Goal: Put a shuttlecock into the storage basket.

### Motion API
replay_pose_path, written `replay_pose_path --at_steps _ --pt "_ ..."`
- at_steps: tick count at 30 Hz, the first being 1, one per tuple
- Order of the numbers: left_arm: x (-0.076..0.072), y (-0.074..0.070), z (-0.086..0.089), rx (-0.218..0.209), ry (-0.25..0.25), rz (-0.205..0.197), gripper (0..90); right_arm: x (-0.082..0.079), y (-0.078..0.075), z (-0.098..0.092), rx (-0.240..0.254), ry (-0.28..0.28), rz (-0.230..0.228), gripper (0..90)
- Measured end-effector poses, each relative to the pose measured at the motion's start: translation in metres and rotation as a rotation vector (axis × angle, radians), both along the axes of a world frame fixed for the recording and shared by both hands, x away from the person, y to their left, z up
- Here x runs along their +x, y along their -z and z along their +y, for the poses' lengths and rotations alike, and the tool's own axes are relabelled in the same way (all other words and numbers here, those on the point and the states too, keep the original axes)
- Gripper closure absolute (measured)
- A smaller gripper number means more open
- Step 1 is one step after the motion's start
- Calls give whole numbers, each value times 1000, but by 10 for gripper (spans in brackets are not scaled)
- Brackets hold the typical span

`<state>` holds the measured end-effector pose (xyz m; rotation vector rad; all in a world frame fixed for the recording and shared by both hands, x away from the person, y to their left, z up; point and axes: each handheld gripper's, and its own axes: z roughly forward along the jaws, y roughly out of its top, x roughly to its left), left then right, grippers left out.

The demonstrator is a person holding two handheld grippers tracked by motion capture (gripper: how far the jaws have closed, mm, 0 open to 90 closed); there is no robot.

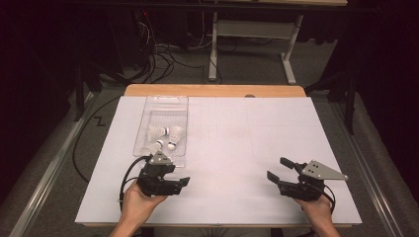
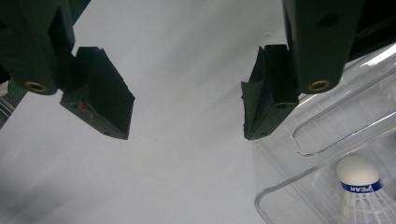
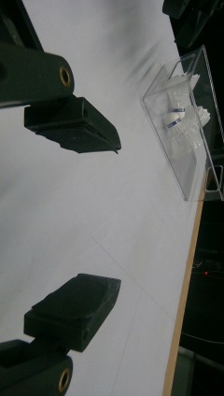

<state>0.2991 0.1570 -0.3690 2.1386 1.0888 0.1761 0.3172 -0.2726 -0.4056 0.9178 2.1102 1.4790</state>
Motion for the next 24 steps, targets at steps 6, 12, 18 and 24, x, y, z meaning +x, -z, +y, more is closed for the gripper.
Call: replay_pose_path --at_steps 6,12,18,24 --pt "-5 2 9 -24 -24 -21 344 0 0 0 -3 -1 1 288" --pt "-8 4 19 -48 -47 -29 345 0 1 0 -4 0 3 288" --pt "-11 4 27 -62 -68 -61 353 -1 1 0 -4 0 3 286" --pt "-15 5 33 -80 -89 -90 352 -3 1 -3 0 2 3 286"
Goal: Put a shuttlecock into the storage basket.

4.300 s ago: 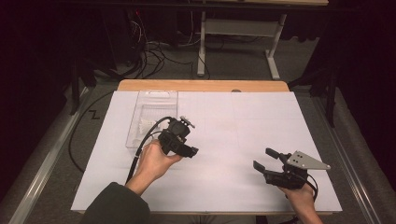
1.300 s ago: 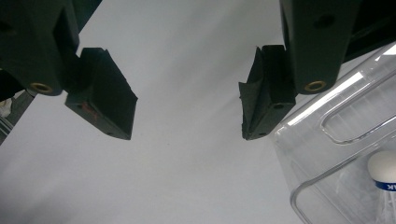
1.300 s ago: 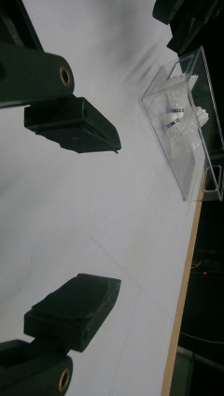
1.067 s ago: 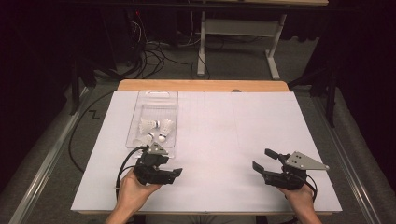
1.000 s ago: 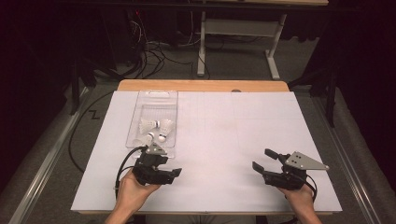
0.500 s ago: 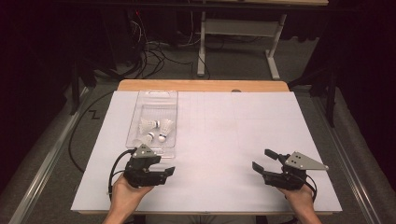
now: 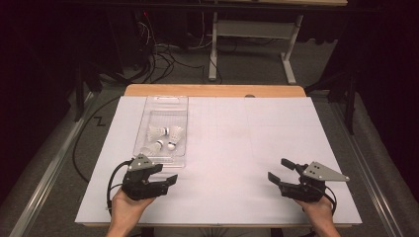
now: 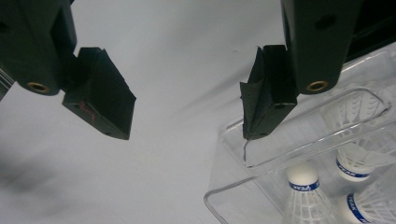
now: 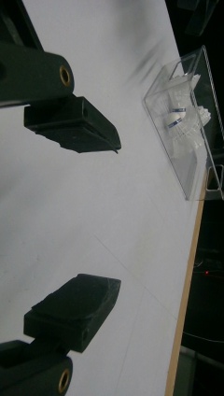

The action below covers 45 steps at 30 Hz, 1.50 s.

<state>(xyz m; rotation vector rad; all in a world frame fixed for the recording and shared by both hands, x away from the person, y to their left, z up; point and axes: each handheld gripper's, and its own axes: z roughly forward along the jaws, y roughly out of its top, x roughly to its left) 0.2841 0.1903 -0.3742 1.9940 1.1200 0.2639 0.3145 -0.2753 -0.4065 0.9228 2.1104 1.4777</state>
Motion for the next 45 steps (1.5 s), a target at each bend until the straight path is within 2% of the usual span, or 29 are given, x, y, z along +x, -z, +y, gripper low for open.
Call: replay_pose_path --at_steps 15,24,34,45 --pt "-8 5 16 -25 -48 -50 342 -5 0 -4 7 12 1 286" --pt "-15 9 33 -57 -86 -63 340 -10 -2 -11 23 19 0 283" --pt "-20 14 45 -66 -128 -99 336 -13 -2 -13 24 14 2 282" --pt "-25 19 58 -75 -175 -113 335 -17 -2 -16 34 23 3 280"
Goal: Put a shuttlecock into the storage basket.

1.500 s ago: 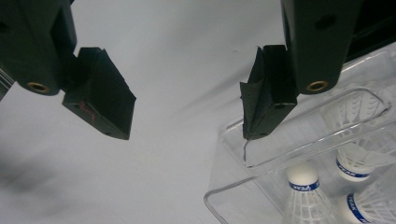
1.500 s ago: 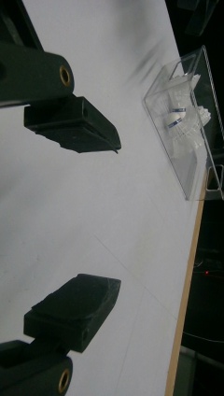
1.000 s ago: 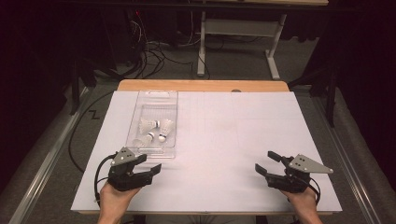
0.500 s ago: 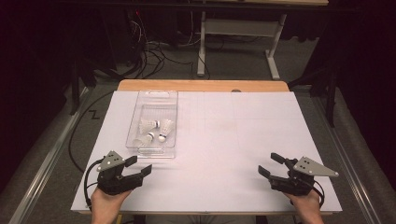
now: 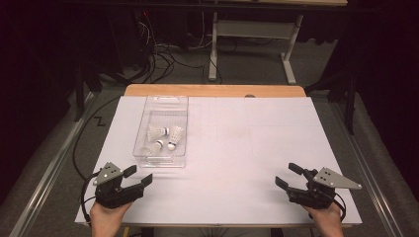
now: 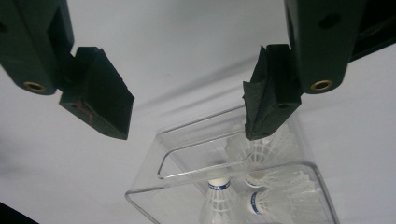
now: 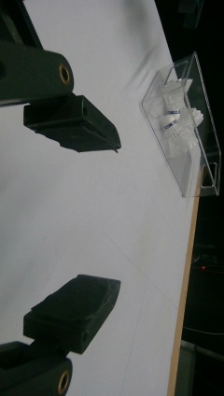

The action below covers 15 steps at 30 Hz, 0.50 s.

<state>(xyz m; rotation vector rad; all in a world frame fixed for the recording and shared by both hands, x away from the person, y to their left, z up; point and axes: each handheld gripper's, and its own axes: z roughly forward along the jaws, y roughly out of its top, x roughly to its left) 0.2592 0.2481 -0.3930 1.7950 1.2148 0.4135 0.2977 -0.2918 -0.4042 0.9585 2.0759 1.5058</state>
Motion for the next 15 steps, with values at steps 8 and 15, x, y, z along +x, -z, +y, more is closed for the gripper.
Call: replay_pose_path --at_steps 8,15 --pt "-2 6 12 -17 -36 -8 331 -1 0 -1 1 4 4 275" --pt "2 12 21 -34 -66 -6 331 -2 1 -6 12 16 9 274"
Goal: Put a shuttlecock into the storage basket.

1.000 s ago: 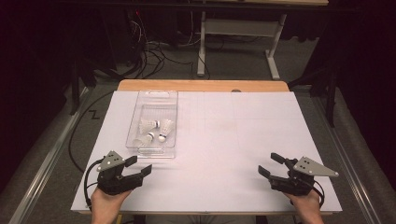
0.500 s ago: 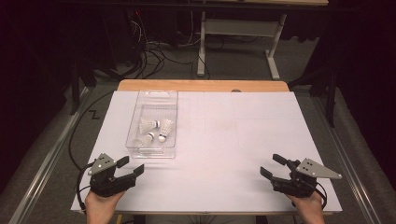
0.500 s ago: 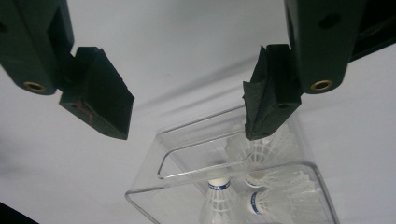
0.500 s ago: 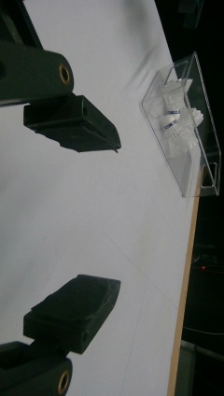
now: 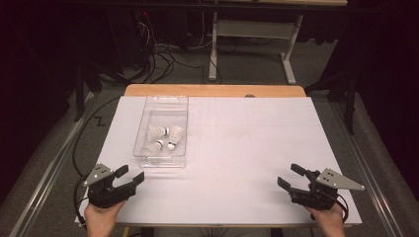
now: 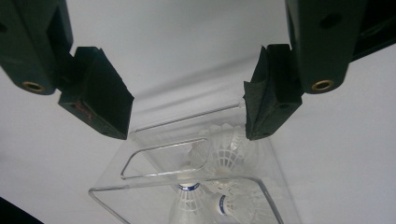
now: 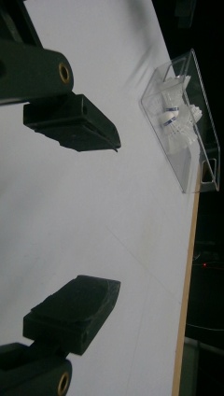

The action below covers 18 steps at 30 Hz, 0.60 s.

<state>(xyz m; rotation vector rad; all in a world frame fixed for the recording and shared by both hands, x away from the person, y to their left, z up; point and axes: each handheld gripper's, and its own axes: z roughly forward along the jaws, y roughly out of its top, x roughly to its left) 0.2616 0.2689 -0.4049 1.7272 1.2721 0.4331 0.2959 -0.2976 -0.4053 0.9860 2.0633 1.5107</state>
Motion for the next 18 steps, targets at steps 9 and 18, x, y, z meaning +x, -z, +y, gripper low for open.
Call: replay_pose_path --at_steps 9,18 --pt "5 6 5 -2 -19 10 329 3 1 -6 16 18 4 274" --pt "9 12 7 -17 -11 25 326 6 4 -11 36 37 23 273"
